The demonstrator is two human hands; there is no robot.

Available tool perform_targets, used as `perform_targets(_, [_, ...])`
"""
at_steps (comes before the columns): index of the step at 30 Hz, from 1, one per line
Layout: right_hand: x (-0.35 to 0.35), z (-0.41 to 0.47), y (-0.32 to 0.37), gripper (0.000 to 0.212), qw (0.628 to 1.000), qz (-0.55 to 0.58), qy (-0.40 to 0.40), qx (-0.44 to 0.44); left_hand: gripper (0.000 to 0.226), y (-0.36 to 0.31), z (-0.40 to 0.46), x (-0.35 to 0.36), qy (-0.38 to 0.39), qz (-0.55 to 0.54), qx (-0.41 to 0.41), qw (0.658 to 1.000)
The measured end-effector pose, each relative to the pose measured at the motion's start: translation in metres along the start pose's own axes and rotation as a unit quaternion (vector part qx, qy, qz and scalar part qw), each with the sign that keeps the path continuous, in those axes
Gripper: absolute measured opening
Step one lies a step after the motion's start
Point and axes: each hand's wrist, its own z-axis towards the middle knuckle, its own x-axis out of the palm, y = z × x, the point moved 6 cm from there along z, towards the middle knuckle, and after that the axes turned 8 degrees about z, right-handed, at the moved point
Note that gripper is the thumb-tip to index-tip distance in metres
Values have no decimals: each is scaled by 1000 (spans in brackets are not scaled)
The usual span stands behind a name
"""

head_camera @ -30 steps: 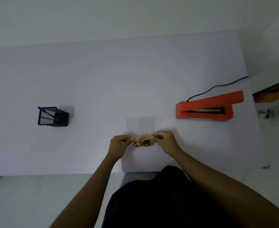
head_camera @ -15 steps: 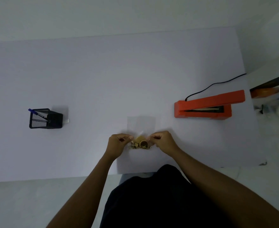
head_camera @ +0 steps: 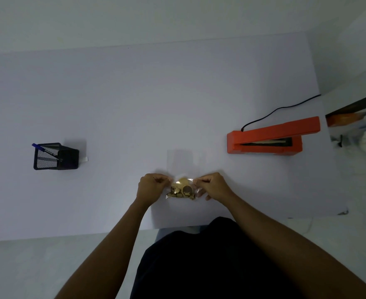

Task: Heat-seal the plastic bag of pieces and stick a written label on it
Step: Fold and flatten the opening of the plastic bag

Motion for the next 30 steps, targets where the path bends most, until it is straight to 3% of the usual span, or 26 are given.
perform_targets(5, [3,0,5,23,999,-10,-12,37,25,-16,2,-6,-43,133,-41,989])
perform_targets(12, [3,3,9,26,994,-61,-10,88,19,-18,8,-2,-53,83,-120,988])
perform_targets(15, [3,4,8,29,991,-70,-13,112,30,-24,9,-5,-58,88,-117,988])
perform_targets(18, [4,6,6,36,988,-72,-13,136,14,-38,12,-1,-53,105,-63,991])
perform_targets(22, [1,4,2,43,986,-66,-28,152,21,-54,12,18,-31,189,33,981])
perform_targets(25, [-1,4,-1,47,985,-68,-35,157,15,-63,7,28,-3,276,84,958])
perform_targets(30, [-8,4,1,49,991,-34,-63,111,43,-69,-17,52,32,430,176,885])
